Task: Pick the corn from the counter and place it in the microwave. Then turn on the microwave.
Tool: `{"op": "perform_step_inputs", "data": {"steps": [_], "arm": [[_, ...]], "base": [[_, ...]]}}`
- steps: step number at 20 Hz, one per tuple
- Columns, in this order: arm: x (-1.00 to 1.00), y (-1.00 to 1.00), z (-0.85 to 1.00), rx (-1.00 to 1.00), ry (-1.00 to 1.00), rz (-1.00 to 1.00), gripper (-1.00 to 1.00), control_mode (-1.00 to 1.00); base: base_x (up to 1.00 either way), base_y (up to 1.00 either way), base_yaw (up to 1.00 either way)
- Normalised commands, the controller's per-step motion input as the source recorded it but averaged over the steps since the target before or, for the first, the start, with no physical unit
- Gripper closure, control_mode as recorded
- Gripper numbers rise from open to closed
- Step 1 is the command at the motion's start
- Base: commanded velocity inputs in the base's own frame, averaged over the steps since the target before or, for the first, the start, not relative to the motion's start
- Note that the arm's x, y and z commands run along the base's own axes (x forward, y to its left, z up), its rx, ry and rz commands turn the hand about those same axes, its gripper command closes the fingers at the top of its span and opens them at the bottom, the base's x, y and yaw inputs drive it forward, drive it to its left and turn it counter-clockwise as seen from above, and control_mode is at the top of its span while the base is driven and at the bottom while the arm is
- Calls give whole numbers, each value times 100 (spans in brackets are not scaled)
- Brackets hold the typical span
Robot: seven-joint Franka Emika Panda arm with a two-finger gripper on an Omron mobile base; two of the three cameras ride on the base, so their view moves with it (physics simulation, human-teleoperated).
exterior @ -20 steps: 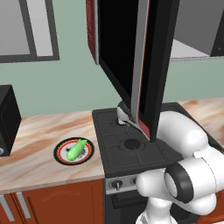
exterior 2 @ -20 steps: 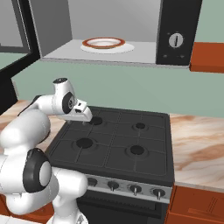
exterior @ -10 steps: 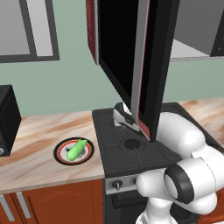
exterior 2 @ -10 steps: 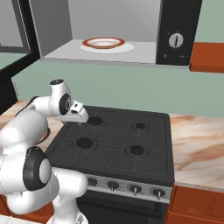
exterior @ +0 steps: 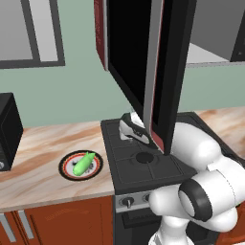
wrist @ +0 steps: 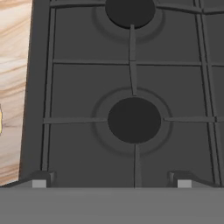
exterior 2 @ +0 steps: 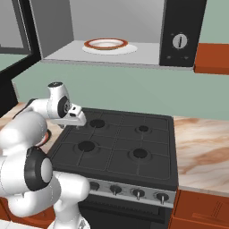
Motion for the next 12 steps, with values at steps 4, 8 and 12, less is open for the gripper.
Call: {"op": "perform_step_inputs", "data": {"steps": [4,8,12], "arm": [[0,20,-6,1,1,3,-100,-100],[0,15,-6,2,0,2,-100,-100],[0,16,-7,2,0,2,-100,-100]], "base": [[0,0,0],[0,0,0],[0,0,0]]}}
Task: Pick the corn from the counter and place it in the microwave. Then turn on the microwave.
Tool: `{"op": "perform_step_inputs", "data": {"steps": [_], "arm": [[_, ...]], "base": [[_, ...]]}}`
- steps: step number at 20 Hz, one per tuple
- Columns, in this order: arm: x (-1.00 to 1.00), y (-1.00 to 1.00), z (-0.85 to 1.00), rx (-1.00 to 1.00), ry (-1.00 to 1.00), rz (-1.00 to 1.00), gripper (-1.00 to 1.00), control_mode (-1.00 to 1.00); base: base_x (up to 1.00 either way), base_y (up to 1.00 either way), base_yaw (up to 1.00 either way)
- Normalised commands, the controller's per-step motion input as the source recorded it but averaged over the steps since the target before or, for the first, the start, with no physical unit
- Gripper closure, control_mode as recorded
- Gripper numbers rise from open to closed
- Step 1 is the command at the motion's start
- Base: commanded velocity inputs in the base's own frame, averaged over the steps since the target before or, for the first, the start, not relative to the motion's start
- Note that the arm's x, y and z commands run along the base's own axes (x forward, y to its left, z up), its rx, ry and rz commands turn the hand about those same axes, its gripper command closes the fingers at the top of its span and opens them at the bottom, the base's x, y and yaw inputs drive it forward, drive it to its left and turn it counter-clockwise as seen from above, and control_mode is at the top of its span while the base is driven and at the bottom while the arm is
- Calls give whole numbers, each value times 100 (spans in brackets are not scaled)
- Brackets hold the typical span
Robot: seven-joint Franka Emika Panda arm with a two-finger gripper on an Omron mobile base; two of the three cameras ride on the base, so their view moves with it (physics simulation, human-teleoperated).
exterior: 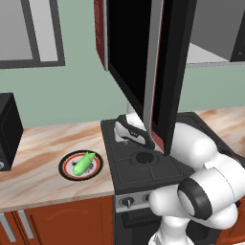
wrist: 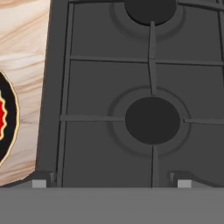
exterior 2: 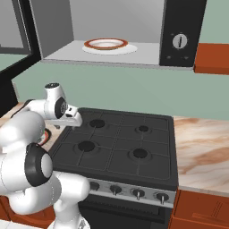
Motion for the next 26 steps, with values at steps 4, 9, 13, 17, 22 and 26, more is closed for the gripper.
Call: {"op": "perform_step_inputs", "data": {"steps": [4,9,13,17,22,26], "arm": [[0,16,-6,1,0,2,-100,-100],[0,19,-8,0,0,1,-100,-100],[0,20,-8,0,0,1,-100,-100],[0,19,-6,0,0,1,-100,-100],[0,20,-7,0,0,1,-100,-100],[0,18,-9,0,0,0,-100,-100]], "base": [[0,0,0],[0,0,0],[0,0,0],[0,0,0],[0,0,0],[0,0,0]]}}
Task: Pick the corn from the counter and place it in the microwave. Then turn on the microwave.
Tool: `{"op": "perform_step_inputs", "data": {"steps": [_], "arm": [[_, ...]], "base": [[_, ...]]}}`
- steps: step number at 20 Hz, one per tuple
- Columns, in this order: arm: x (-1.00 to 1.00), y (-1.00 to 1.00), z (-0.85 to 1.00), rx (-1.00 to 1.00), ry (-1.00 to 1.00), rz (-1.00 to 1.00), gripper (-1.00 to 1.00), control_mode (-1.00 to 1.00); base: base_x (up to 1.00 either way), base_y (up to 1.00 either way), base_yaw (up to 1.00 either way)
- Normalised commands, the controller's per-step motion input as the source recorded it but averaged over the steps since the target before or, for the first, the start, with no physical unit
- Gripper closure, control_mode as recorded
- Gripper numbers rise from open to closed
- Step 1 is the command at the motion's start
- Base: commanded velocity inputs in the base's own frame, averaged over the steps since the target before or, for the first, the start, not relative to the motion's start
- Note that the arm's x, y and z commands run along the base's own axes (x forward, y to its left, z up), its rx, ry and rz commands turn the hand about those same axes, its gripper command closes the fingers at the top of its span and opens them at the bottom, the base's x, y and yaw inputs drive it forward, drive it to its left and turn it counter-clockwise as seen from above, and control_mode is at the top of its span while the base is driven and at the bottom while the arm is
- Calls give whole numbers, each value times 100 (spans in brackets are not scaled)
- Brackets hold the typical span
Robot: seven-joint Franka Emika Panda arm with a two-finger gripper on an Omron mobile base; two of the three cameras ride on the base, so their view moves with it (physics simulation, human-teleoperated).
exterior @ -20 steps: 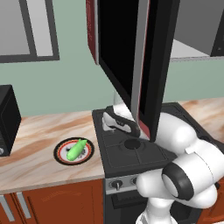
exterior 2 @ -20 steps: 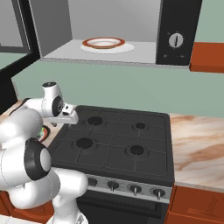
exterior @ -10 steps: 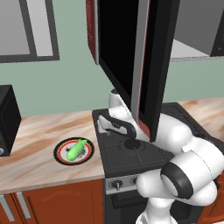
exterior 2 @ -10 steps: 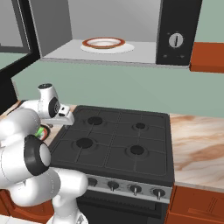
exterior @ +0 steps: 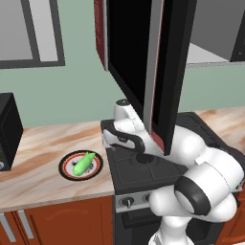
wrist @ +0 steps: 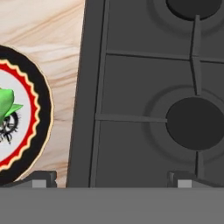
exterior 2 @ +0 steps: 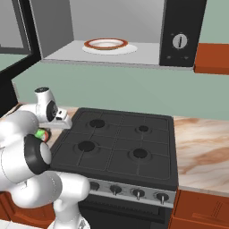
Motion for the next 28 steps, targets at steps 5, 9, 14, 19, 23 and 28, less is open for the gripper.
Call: {"op": "perform_step_inputs", "data": {"steps": [5,9,14,19,23,28], "arm": [[0,18,-7,1,0,0,-100,-100],[0,18,-8,0,0,0,-100,-100],[0,17,-10,0,0,0,-100,-100],[0,17,-6,0,0,0,-100,-100],[0,17,-2,0,0,0,-100,-100],[0,16,0,0,0,0,-100,-100]], "base": [[0,0,0],[0,0,0],[0,0,0],[0,0,0],[0,0,0],[0,0,0]]}}
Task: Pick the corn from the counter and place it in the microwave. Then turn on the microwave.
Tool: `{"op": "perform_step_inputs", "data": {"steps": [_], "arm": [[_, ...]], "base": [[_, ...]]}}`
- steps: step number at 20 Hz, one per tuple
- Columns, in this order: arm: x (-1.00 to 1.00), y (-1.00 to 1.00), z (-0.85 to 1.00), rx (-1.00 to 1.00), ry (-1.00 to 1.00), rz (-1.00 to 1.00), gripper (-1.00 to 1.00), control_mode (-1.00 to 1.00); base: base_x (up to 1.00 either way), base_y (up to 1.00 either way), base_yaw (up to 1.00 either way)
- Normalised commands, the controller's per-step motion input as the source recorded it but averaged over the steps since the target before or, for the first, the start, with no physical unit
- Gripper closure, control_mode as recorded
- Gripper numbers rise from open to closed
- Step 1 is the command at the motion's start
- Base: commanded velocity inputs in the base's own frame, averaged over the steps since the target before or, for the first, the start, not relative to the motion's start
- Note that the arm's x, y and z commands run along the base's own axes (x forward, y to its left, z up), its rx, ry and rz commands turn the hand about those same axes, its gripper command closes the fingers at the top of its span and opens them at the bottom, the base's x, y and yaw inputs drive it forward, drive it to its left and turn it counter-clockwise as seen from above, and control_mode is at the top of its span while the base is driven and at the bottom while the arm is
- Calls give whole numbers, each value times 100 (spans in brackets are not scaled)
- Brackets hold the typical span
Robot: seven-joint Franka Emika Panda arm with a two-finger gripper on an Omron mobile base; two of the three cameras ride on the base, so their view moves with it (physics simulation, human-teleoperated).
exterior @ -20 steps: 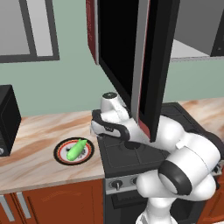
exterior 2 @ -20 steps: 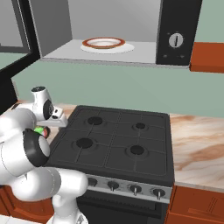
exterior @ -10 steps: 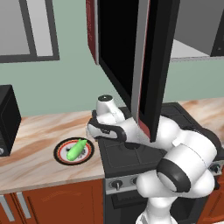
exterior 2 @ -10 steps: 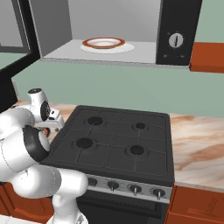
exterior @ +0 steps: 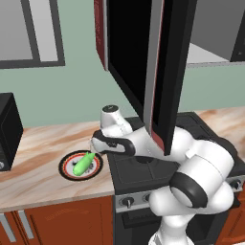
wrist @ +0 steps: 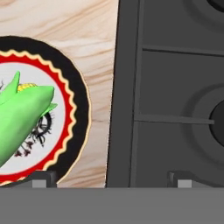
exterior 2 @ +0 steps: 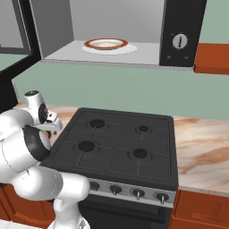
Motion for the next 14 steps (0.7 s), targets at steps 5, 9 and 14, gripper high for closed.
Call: {"op": "perform_step_inputs", "data": {"steps": [5,9,14], "arm": [[0,14,-1,0,0,0,-100,-100],[0,16,-1,0,0,0,-100,-100],[0,16,-6,0,0,0,-100,-100]], "base": [[0,0,0],[0,0,0],[0,0,0]]}}
